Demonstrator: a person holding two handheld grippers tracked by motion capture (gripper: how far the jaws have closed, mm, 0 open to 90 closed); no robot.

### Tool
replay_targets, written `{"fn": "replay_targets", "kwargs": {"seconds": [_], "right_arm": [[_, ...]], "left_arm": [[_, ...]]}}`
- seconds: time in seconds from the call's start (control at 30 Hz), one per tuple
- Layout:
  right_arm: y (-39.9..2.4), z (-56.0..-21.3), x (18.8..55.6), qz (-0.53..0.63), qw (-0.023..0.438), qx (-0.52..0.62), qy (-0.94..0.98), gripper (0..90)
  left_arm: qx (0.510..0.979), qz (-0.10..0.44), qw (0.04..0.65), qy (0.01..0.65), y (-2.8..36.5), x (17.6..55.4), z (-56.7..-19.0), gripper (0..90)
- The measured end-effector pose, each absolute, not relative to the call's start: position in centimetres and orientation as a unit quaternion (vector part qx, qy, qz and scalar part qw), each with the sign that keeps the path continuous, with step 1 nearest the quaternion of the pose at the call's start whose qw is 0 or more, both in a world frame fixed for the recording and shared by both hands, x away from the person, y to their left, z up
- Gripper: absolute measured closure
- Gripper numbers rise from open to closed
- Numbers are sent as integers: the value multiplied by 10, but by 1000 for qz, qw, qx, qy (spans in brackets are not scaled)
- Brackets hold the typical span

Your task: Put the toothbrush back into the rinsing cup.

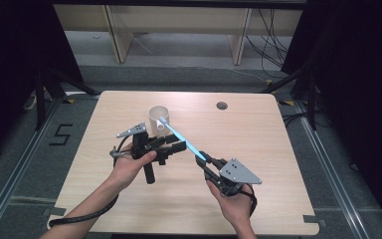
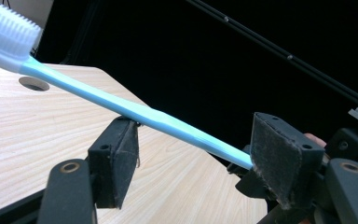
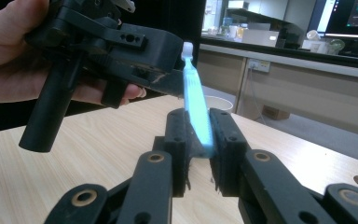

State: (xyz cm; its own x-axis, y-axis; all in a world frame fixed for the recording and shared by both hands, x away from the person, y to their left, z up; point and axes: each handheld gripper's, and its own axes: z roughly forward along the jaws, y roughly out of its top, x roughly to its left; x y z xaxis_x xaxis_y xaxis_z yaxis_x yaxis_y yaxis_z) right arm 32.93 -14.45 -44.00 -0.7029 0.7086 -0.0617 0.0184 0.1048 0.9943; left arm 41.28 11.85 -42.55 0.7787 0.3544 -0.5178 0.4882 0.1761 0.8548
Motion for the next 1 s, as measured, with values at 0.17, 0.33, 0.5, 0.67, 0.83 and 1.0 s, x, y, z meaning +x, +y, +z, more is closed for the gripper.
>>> {"fn": "replay_targets", "kwargs": {"seconds": [0.17,0.33,0.5,0.67,0.83,1.0], "right_arm": [[-145,-441,330,605,289,263,694,790],[-143,-443,329,600,284,269,698,790],[-142,-446,329,593,292,267,702,791],[-137,-450,330,594,280,268,704,792],[-134,-452,330,580,284,267,715,792],[-133,-453,328,578,281,275,715,792]], "left_arm": [[635,-47,698,329,118,413,-424,353],[627,-48,705,328,117,413,-424,404],[625,-36,712,318,117,412,-421,482],[624,-30,716,311,117,410,-420,556],[624,-27,716,312,116,410,-421,612],[618,-28,720,315,117,409,-420,726]]}}
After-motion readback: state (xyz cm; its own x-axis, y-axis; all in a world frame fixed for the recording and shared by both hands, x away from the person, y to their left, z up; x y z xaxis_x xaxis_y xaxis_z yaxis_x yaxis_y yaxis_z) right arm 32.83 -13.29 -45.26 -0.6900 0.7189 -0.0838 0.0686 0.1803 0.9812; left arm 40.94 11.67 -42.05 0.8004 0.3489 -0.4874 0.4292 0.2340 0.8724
